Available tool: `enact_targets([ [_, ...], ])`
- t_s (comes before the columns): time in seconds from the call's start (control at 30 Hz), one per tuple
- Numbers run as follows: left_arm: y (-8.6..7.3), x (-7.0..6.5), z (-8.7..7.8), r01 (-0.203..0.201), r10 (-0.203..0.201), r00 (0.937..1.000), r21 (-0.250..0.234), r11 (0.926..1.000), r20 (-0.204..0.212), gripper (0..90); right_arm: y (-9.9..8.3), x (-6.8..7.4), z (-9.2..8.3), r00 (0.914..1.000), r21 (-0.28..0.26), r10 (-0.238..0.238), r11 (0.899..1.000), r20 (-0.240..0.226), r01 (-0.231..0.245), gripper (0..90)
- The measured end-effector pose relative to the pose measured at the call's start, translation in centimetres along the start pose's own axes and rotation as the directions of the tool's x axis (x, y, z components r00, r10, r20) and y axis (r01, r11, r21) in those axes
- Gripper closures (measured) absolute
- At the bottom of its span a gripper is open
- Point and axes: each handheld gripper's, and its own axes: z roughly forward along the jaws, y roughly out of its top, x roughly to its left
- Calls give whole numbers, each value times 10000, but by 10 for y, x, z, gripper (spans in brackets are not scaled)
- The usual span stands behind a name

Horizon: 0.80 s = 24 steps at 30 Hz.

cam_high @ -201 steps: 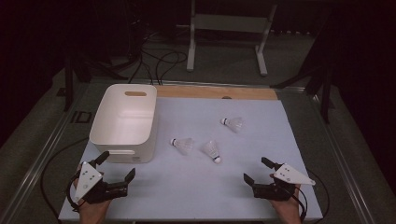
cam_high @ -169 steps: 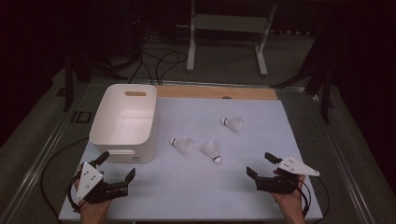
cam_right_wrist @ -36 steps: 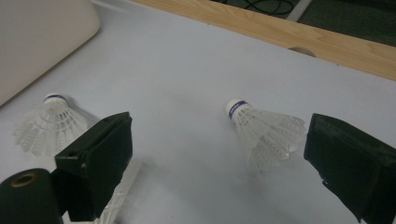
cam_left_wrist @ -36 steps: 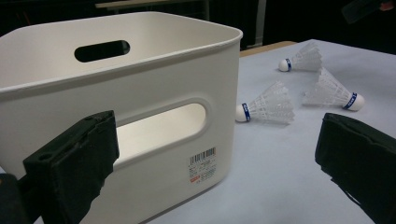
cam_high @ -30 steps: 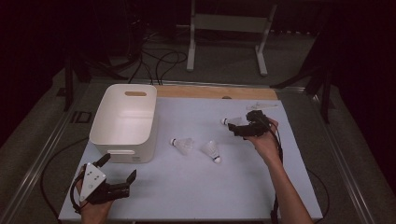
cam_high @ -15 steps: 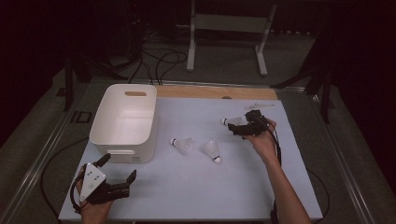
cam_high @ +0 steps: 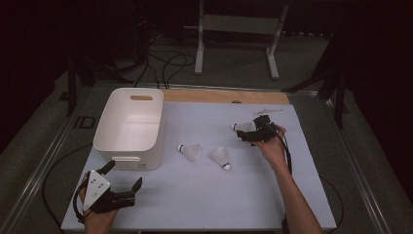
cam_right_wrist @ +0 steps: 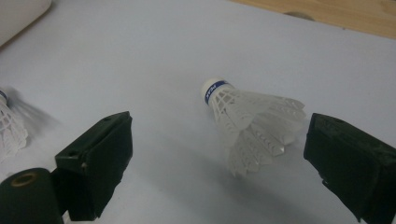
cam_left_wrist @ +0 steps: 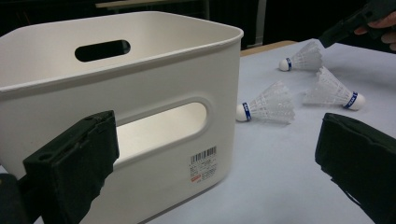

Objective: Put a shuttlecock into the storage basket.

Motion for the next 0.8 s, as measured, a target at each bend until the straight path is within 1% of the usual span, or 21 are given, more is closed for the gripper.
enact_targets([
  [0.1,0,0,0,-19,19,10000,-1,10000,-3,1,-1,0,4,10000,131,-14,9999,4,14,85],
  [0.13,0,0,0,-16,16,10000,0,10000,-1,1,0,0,5,10000,169,53,9998,18,-53,85],
  [0.3,0,0,0,-8,8,10000,-1,10000,4,1,-1,0,9,9999,239,101,9997,31,-102,87],
  [0.33,0,0,0,-9,9,10000,1,10000,1,1,-1,-1,12,9999,324,102,9994,34,-103,99],
  [0.5,0,0,0,-14,14,10000,3,10000,2,1,-3,-1,15,9997,410,235,9989,-25,-233,141],
  [0.53,0,0,0,-9,9,10000,4,10000,0,1,-3,-1,16,9997,432,222,9988,-49,-219,174],
  [0.73,0,0,0,-13,13,10000,21,10000,2,1,-3,2,20,9994,522,276,9982,190,-285,350],
  [0.77,0,0,0,-14,14,10000,25,10000,-2,1,-3,2,21,9994,517,263,9983,226,-274,396],
  [0.8,0,0,0,-16,16,10000,25,10000,-1,1,-3,2,22,9993,539,299,9981,232,-311,414],
])
